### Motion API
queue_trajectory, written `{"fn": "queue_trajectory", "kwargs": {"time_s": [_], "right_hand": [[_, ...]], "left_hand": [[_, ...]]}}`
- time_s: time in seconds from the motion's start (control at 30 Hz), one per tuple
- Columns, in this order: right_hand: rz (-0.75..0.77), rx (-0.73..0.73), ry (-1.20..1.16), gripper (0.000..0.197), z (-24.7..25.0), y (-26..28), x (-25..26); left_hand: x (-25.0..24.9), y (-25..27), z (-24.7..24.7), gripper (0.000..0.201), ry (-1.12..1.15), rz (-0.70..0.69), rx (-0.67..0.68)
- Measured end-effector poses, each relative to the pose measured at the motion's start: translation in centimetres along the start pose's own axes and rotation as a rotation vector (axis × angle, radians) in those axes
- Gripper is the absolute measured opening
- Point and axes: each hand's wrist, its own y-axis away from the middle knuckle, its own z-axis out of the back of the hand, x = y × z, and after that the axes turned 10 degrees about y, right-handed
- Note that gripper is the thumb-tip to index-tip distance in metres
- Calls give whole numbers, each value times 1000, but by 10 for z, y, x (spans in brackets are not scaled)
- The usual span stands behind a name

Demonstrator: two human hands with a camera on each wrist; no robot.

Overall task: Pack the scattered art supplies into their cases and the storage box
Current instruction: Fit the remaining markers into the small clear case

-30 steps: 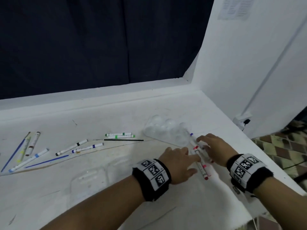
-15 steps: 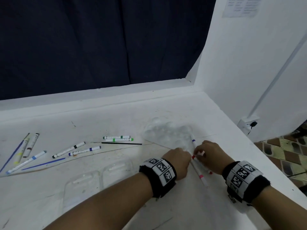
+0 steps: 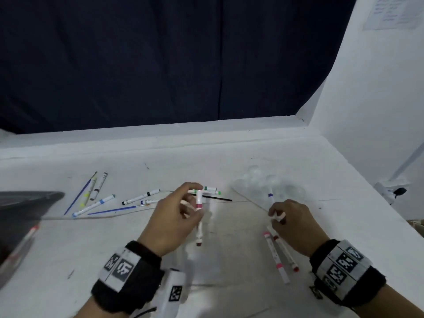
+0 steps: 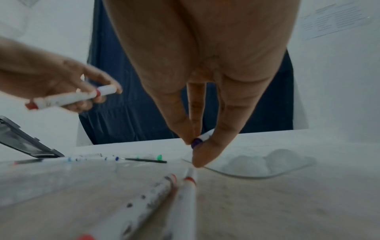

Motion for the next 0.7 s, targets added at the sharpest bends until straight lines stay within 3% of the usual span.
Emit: {"fn": "queue_trajectory", "kwargs": {"time_s": [0.17, 0.3, 0.43, 0.57, 0.7], "right_hand": [[130, 6, -234, 17, -2, 10, 65], [135, 262, -474, 18, -10, 27, 119], [188, 515, -507, 47, -18, 34, 161], [177, 646, -548, 80, -30, 32, 189], [152, 718, -588, 83, -41, 30, 210]], "left_hand": [[41, 49, 73, 42, 28, 152, -103], [58, 67, 90, 42, -31, 204, -72], [62, 70, 92, 36, -137, 228, -24], [69, 73, 99, 37, -206, 240, 3], [77, 80, 108, 43, -320, 267, 64]]}}
